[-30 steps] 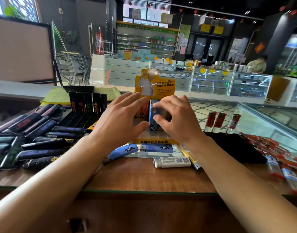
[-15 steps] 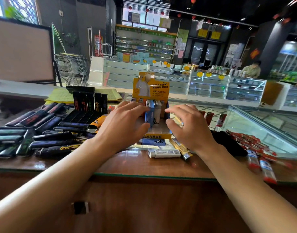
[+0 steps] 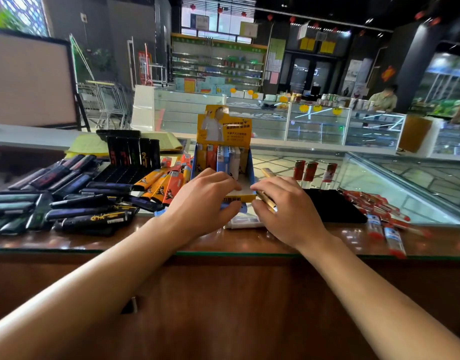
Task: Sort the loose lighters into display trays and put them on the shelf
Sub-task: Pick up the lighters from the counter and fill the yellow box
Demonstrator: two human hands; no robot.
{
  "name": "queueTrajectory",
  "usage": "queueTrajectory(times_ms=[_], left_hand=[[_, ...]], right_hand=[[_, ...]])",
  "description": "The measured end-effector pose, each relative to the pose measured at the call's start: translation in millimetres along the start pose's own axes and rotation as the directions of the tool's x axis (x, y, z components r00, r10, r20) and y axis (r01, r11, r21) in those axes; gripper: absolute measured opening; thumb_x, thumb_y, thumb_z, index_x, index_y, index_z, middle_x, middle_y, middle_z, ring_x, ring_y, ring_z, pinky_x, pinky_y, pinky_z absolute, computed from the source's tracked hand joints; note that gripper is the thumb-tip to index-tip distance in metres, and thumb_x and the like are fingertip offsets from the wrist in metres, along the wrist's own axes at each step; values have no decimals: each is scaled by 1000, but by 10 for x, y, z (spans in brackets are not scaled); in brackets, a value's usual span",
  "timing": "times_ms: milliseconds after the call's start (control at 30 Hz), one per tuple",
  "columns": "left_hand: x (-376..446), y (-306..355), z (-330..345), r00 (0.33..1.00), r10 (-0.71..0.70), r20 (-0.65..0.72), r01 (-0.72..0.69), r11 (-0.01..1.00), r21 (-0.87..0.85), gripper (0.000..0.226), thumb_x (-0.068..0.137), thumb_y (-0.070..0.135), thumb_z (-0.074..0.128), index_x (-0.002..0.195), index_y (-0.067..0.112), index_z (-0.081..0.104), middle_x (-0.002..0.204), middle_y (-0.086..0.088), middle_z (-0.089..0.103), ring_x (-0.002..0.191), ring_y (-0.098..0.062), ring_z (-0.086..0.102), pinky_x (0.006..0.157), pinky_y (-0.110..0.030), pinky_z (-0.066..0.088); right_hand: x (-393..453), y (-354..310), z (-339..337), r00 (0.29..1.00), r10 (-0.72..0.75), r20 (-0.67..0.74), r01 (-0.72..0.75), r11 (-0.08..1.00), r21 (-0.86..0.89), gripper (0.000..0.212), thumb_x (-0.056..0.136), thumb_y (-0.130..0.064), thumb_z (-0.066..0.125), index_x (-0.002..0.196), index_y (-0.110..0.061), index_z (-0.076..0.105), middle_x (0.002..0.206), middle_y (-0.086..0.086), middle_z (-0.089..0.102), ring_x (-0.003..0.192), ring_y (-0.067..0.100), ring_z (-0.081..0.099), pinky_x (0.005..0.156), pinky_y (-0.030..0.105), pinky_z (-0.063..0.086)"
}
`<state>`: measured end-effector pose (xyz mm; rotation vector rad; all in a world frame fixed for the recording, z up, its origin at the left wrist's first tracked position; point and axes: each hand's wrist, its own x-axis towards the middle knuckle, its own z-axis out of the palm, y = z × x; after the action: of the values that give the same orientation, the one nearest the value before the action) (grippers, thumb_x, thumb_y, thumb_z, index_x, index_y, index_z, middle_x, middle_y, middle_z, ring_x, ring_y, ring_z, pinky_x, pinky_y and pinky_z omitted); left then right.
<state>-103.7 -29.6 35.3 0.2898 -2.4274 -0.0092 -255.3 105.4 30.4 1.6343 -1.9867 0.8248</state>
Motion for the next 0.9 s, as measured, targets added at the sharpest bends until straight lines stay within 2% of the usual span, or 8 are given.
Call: queueTrajectory(times_ms=[133, 233, 300, 400, 500, 567, 667, 900], left_hand=[[9, 47, -15, 988, -44, 149, 41, 999, 27, 52, 87, 62, 48, 117, 24, 68, 110, 7, 66, 104, -17, 56, 84, -35, 52], [4, 91, -6, 978, -53, 203, 41, 997, 62, 57, 86, 65, 53, 126, 26, 64, 121, 7, 61, 112, -17, 51, 91, -32, 47], [-3, 111, -11, 981, -41, 188, 30, 997, 65, 60, 86, 68, 52, 127, 26, 63, 122, 6, 57, 112, -16, 50, 90, -30, 47], [-8, 160, -4, 967, -66, 247, 33, 990, 134, 65, 87, 73, 45, 132, 28, 60, 121, 4, 57, 114, -17, 50, 86, -30, 46], [3, 207, -4, 949, -108, 298, 57, 983, 175, 60, 90, 66, 47, 134, 27, 57, 125, 3, 55, 119, -20, 47, 78, -30, 38], [-8, 211, -3, 938, -111, 327, 73, 989, 125, 55, 91, 59, 51, 133, 25, 58, 125, 0, 55, 120, -22, 47, 88, -34, 43], [-60, 213, -4, 927, -104, 360, 84, 994, 71, 50, 92, 54, 51, 131, 22, 58, 124, -2, 56, 119, -23, 49, 99, -40, 44], [-92, 273, -120, 898, -159, 410, 191, 981, -40, 47, 90, 48, 62, 127, 20, 56, 124, -1, 55, 113, -20, 52, 92, -28, 42]], right_hand=[[18, -10, 60, 1000, 0, 20, 0, 1000, -1, 38, 89, -40, 47, 114, -21, 69, 116, -6, 66, 111, 9, 46, 100, 30, 39], [15, -11, 51, 999, -2, 32, 2, 1000, -8, 40, 89, -42, 45, 114, -20, 68, 116, -6, 66, 112, 11, 48, 102, 33, 39], [-5, -21, 38, 1000, -3, 24, 4, 1000, -10, 36, 90, -38, 50, 113, -19, 68, 115, -5, 67, 112, 12, 49, 101, 33, 40], [-38, -27, 15, 999, -1, 40, 2, 1000, -18, 35, 89, -36, 51, 114, -19, 69, 114, -5, 66, 110, 14, 50, 92, 29, 42], [-51, -42, -3, 998, 21, 62, -20, 1000, -20, 36, 88, -38, 51, 115, -21, 68, 116, -6, 66, 111, 16, 51, 89, 31, 43], [-67, -68, -14, 997, 30, 66, -29, 999, -19, 38, 88, -40, 49, 115, -22, 68, 116, -6, 65, 111, 16, 51, 91, 34, 45], [-102, -114, -35, 997, 20, 70, -19, 1000, -14, 41, 88, -43, 45, 115, -21, 67, 116, -5, 65, 110, 15, 50, 94, 35, 43], [-175, -182, -98, 996, 31, 82, -32, 999, 12, 39, 88, -40, 49, 118, -21, 65, 119, -5, 63, 112, 12, 46, 89, 27, 38]])
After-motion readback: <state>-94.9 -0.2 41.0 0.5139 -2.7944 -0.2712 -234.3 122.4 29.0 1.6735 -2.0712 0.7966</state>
